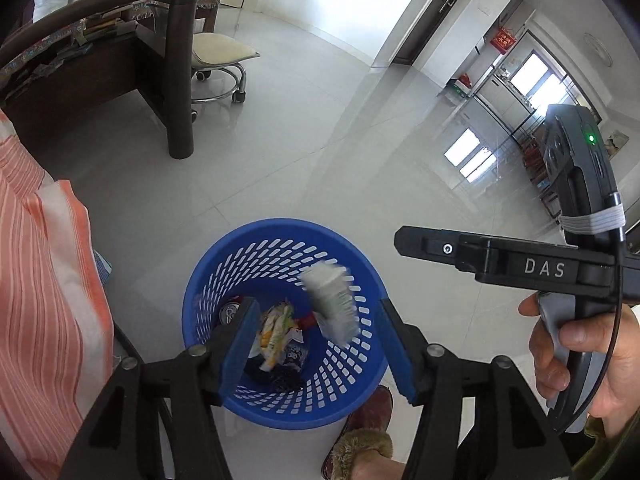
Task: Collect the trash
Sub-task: 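Carry the snack bags and milk carton to the blue wastebasket and open both tools, then return both tools to the table toward the red plastic bag and orange bottle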
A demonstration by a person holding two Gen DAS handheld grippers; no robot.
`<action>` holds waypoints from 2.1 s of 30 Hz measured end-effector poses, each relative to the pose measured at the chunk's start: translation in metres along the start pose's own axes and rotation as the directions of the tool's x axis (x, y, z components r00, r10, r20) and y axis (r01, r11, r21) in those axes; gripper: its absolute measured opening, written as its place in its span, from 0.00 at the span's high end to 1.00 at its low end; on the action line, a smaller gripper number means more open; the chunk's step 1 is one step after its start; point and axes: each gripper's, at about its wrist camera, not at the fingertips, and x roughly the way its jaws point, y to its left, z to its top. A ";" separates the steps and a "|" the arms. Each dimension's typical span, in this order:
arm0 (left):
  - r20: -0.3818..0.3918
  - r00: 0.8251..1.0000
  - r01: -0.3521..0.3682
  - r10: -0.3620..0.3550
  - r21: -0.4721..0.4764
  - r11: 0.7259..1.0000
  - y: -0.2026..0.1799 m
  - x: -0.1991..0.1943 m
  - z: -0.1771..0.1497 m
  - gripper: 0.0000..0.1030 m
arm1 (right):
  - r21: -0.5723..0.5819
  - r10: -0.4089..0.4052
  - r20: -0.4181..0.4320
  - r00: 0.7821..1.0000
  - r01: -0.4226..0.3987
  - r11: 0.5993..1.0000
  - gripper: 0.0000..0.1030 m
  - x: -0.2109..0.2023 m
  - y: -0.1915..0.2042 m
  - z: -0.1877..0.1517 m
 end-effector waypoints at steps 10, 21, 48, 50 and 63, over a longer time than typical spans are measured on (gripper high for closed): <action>0.164 0.977 -0.157 0.139 0.099 0.983 -0.010 -0.110 -0.033 0.41 | -0.031 -0.162 0.158 0.974 0.169 0.985 0.05 -0.046 0.015 -0.002; 0.154 0.882 -0.427 0.445 -0.135 0.894 0.104 -0.243 -0.159 0.41 | -0.306 -0.072 0.360 0.930 0.190 0.933 0.03 -0.077 0.176 -0.065; 0.075 0.748 -0.565 0.660 -0.449 0.692 0.277 -0.348 -0.223 0.05 | -0.645 0.074 0.136 0.988 0.031 0.764 0.00 0.027 0.428 -0.157; 0.075 0.748 -0.565 0.659 -0.450 0.692 0.277 -0.348 -0.223 0.06 | -0.645 0.074 0.135 0.988 0.031 0.764 0.00 0.027 0.428 -0.157; 0.076 0.748 -0.564 0.659 -0.450 0.692 0.277 -0.349 -0.223 0.05 | -0.645 0.075 0.135 0.988 0.030 0.764 0.00 0.027 0.427 -0.157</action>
